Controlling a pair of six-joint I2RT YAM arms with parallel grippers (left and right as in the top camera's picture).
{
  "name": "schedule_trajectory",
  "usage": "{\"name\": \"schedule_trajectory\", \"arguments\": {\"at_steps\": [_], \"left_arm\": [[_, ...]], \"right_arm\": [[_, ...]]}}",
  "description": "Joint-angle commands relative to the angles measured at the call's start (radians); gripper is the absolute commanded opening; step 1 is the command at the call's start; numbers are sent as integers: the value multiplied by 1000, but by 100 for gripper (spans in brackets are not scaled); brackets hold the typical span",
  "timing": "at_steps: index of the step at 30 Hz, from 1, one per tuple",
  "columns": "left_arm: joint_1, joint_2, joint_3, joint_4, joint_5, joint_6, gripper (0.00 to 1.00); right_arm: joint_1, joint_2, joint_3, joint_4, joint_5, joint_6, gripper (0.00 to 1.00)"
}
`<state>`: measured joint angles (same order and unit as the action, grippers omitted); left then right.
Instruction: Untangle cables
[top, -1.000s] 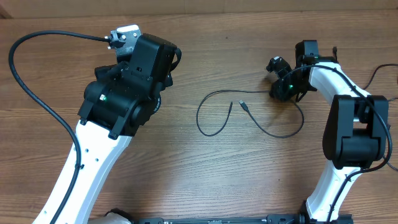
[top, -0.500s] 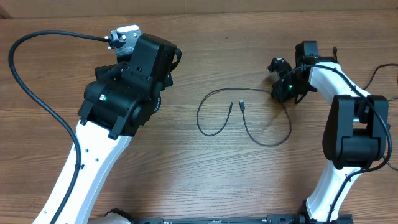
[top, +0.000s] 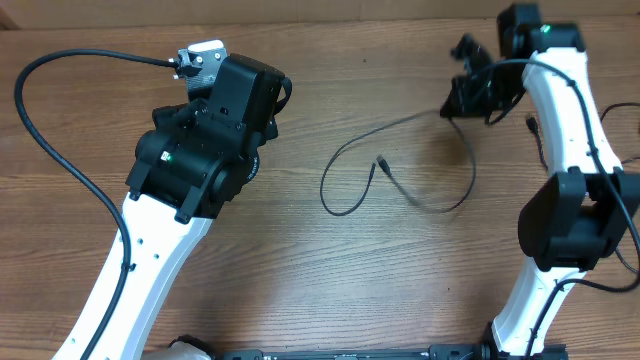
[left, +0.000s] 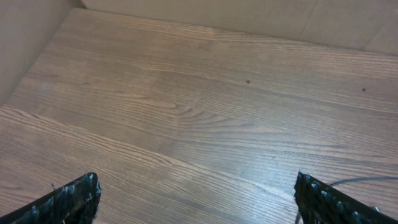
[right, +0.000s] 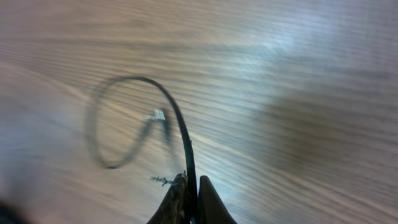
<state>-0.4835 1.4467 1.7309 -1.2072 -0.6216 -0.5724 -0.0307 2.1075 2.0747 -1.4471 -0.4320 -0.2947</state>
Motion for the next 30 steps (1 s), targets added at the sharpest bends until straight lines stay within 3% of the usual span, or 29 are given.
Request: {"name": "schedule_trajectory", "arguments": {"at_steps": [1,10,15,21,24,26,27,30], "left_arm": [[5,5,19,1,-6,12,100],[5,5,19,1,-6,12,99],[5,5,19,1,-6,12,100],[5,5,19,1,-6,12,100],[5,5,19,1,-6,12,100],[5,5,19,1,-6,12,100],[5,5,19,1,-6,12,100],[5,5,19,1,-6,12,99]], "right_arm": [[2,-11,172,-59,-117,16,4],[-43,-11,453,-87,-110,150,4],[-111,-11,505,-78,-109,229,4],[-164,-11,490,-126,-66,169,6],[-165,-11,461,-149,0,134,44],[-165,-9,434,-156,13,101,63],[-161,-9,402,-153,13,65,85],[-151,-8,332,-130,13,-37,100]]}}
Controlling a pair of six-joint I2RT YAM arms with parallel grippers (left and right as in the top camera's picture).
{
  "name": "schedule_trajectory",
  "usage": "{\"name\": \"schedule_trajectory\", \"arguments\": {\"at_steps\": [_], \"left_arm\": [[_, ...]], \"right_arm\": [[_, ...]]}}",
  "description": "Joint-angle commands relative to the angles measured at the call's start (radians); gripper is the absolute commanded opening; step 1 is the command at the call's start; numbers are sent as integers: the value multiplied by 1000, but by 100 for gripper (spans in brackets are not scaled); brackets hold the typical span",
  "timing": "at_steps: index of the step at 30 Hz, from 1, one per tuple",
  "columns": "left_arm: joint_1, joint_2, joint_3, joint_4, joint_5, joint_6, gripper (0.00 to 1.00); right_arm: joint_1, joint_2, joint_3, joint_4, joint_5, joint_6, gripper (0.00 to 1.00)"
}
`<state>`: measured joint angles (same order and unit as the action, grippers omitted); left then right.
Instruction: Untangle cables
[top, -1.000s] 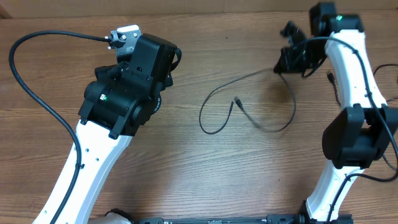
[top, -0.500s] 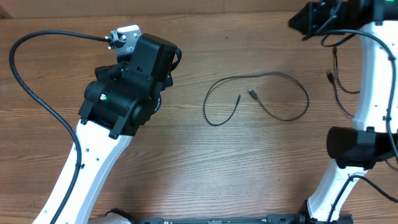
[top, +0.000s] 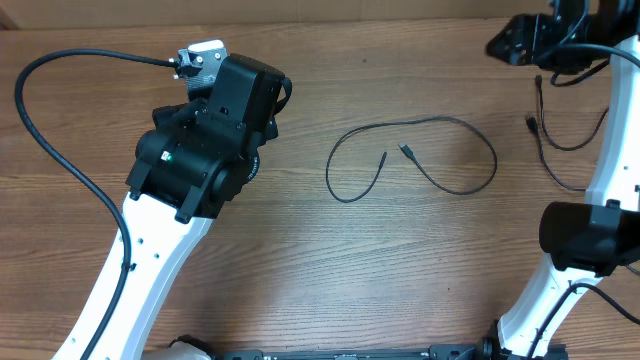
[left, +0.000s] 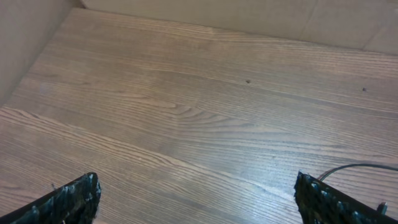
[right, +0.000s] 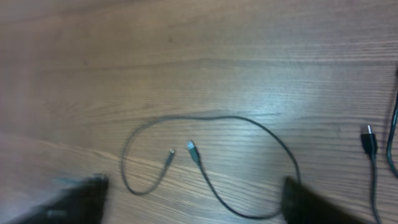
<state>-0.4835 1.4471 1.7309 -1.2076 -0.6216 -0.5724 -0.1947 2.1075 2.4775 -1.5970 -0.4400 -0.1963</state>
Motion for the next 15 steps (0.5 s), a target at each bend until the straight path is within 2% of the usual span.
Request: {"name": "schedule_trajectory", "arguments": {"at_steps": [1,7,10,13,15], "left_arm": [[5,4,19,2,-6,12,100],[5,4,19,2,-6,12,99],[5,4,19,2,-6,12,100],[5,4,19,2,-6,12,100],[5,4,19,2,-6,12,100]], "right_arm": [[16,-8,-97,34,21,-160,100],[27,-8,-324,200,20,-274,100],[37,-8,-451,291,20,-381,100],[51,-8,-569,369,20,-505,94],[61,-8,-640,425,21,-576,87]]}}
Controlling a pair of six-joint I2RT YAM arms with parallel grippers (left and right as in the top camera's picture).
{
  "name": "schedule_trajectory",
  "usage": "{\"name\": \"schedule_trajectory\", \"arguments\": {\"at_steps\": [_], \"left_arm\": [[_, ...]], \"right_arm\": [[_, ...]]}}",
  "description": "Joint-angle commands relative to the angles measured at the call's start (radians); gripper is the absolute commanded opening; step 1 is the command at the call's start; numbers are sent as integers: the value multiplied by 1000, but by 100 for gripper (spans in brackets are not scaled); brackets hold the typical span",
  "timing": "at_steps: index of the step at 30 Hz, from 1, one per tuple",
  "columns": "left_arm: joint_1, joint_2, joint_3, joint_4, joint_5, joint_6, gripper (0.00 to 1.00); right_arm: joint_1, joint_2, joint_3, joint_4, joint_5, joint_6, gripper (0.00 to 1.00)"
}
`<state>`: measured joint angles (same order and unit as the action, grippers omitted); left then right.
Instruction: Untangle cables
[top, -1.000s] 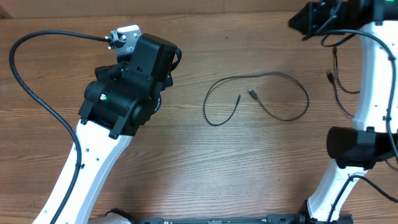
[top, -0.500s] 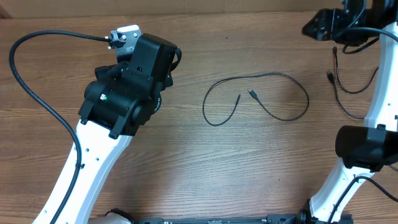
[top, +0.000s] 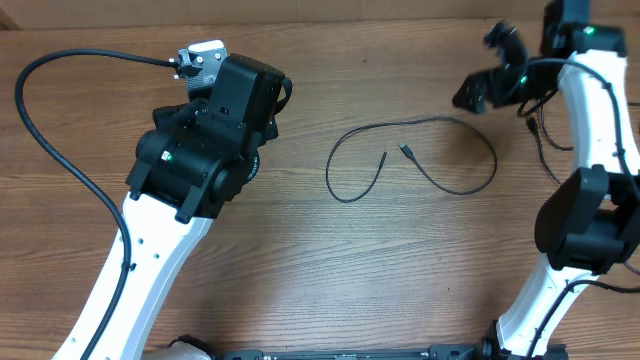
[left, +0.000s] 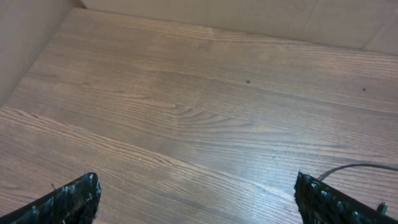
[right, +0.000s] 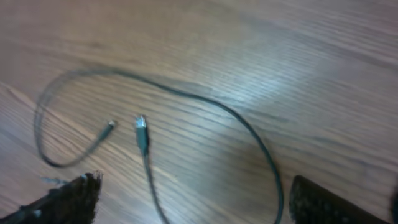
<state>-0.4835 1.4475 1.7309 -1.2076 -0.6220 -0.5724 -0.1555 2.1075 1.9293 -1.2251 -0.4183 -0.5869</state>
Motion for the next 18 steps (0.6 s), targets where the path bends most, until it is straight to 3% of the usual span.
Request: {"name": "schedule_trajectory", "arguments": {"at_steps": [1,10,18], "left_arm": [[5,4,19,2,-6,12,100],[5,4,19,2,-6,12,99],[5,4,19,2,-6,12,100]], "right_arm": [[25,-8,-119,78,-2,-204,85],[37,-3,-301,379,-1,-207,82],[37,-3,-356,506,-1,-207,83]]}}
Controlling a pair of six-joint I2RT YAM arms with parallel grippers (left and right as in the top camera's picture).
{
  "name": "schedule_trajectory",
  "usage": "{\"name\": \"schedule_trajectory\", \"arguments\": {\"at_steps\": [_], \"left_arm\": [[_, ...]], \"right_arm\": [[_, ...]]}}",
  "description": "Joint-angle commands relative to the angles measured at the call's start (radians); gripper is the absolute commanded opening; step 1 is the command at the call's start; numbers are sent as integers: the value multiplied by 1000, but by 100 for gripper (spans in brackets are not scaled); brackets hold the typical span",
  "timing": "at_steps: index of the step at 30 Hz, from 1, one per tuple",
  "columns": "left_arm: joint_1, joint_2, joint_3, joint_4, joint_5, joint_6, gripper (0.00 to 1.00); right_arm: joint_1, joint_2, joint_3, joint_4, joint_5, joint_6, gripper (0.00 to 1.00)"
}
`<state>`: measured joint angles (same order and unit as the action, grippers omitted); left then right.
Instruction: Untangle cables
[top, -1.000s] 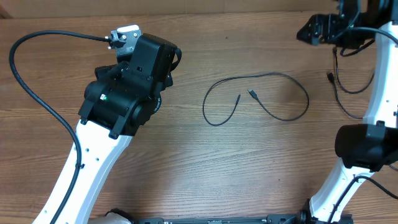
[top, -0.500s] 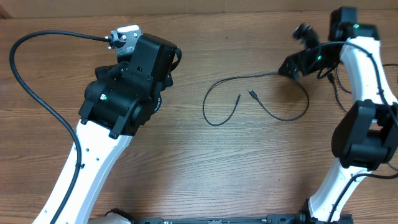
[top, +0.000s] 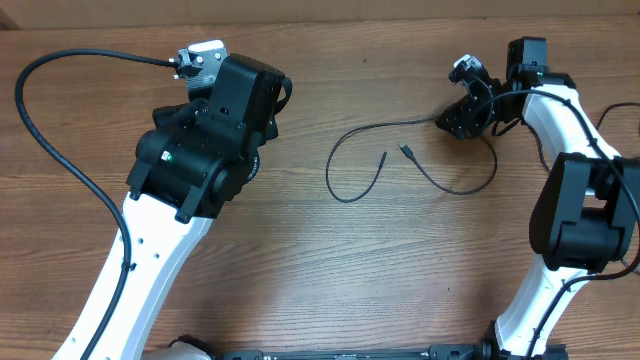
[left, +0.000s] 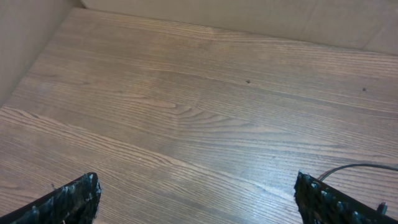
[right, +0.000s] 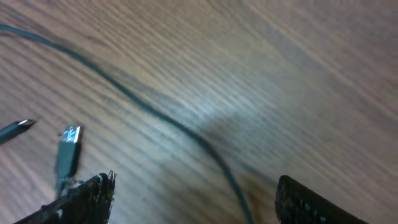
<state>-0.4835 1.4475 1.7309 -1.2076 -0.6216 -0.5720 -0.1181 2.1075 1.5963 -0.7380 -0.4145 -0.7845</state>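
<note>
A thin dark cable (top: 330, 170) lies in one open loop at mid-table, its two plug ends (top: 407, 150) side by side inside the loop. My right gripper (top: 455, 118) hovers low over the loop's upper right stretch. In the right wrist view that gripper (right: 196, 186) is open, with the cable (right: 186, 130) running between its fingers and a plug (right: 67, 146) at the left. My left gripper (left: 196, 186) is wide open over bare wood at the left, holding nothing. A short bit of the cable (left: 354, 167) shows by its right finger.
The table is brown wood (top: 300, 270). A thick black robot cable (top: 30, 120) curves along the left side. Cardboard walls (left: 249, 18) border the far edge and the left. The big left arm body (top: 200, 150) stands left of the loop.
My right gripper has moved from the back right down and left onto the loop's upper right stretch, still open. The cable and the left arm have not moved.
First my right gripper was shut on the thin cable, holding it up at the right. Then the cable lay released in a wider open loop with the gripper open at the far back right. The gripper was then nearer, and now straddles the cable.
</note>
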Motion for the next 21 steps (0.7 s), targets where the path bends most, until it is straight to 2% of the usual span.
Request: {"name": "schedule_trajectory", "arguments": {"at_steps": [1,21], "left_arm": [[5,4,19,2,-6,11,99],[5,4,19,2,-6,11,100]], "right_arm": [[-1,-2,-27,23,-5,-10,83],[-1,130,-27,10,-32,2,81]]}}
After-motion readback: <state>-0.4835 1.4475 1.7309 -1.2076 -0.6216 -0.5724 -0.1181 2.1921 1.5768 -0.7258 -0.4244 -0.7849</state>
